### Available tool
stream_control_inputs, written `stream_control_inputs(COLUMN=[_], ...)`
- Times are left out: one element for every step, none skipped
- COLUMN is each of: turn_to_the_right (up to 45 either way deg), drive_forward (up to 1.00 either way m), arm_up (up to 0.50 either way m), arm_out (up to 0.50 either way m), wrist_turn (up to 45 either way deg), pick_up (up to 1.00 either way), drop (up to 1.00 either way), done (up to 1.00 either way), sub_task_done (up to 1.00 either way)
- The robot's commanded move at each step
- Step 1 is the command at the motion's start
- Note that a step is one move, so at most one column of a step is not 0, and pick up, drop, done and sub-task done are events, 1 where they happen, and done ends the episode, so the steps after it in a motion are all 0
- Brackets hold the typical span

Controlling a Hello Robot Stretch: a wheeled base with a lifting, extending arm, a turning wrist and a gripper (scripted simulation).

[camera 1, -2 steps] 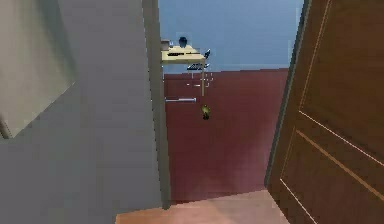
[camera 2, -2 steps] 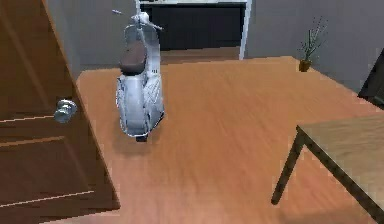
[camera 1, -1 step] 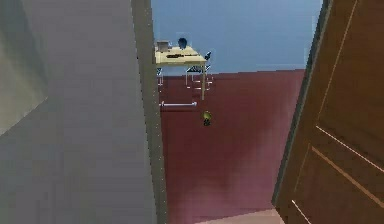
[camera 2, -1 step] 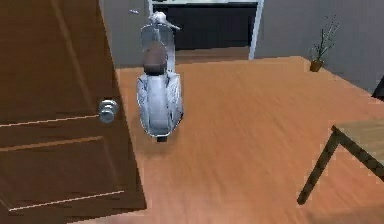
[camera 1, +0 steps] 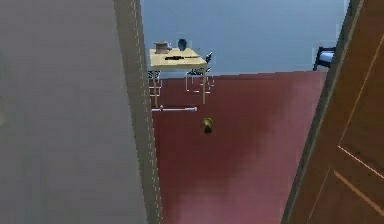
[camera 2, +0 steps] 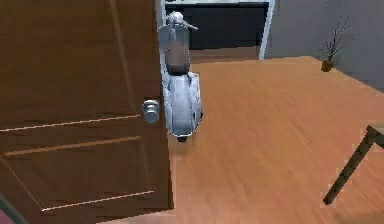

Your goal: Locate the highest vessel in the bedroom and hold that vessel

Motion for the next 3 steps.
stream_control_inputs(turn_to_the_right=[24.0, 0.0, -12.0], drive_forward=[0.00, 0.75, 0.00], arm_up=[0.00, 0.00, 0.00], arm_out=[0.00, 0.00, 0.00], wrist_turn=[0.0, 0.0, 0.0], pick_up=[0.00, 0.00, 0.00], drop=[0.00, 0.00, 0.00], done=[0.00, 0.00, 0.00], sub_task_done=[0.00, 0.00, 0.00])
